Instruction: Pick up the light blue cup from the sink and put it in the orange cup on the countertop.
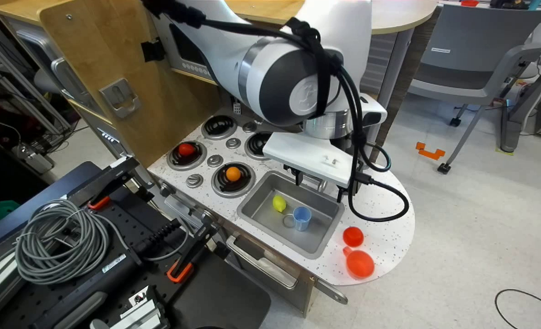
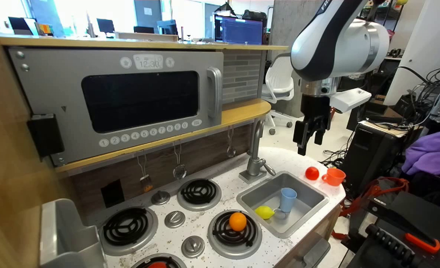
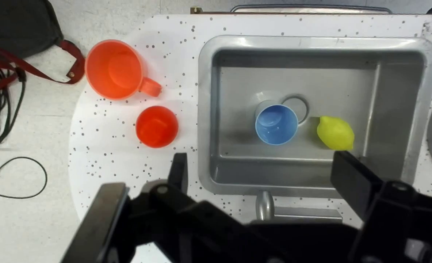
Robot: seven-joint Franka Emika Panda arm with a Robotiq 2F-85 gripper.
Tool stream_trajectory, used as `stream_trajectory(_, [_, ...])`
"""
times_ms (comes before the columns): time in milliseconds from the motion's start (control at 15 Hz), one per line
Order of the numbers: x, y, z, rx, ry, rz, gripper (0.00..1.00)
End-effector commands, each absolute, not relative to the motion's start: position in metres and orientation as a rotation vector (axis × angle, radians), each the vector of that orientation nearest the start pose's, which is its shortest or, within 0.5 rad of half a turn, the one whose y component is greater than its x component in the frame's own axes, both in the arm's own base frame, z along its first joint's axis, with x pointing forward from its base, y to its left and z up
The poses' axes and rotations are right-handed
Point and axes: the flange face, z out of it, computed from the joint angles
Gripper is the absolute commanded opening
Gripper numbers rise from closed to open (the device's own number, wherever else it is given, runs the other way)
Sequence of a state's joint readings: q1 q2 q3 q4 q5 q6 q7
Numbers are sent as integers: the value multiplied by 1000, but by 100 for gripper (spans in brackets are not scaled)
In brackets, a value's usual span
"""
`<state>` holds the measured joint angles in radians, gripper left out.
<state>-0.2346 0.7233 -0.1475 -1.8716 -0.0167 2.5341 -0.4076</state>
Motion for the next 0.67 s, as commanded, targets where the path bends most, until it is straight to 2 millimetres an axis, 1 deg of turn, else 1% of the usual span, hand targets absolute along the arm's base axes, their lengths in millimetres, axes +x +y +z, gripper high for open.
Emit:
stream_trajectory(0, [581, -237, 91, -3237, -67, 129, 100])
stream_trajectory(200, [575, -237, 64, -3240, 2, 118, 100])
stream_trajectory(400, [575, -235, 39, -3245, 69, 120, 100])
stream_trajectory(600, [580, -233, 25, -3252, 91, 132, 100])
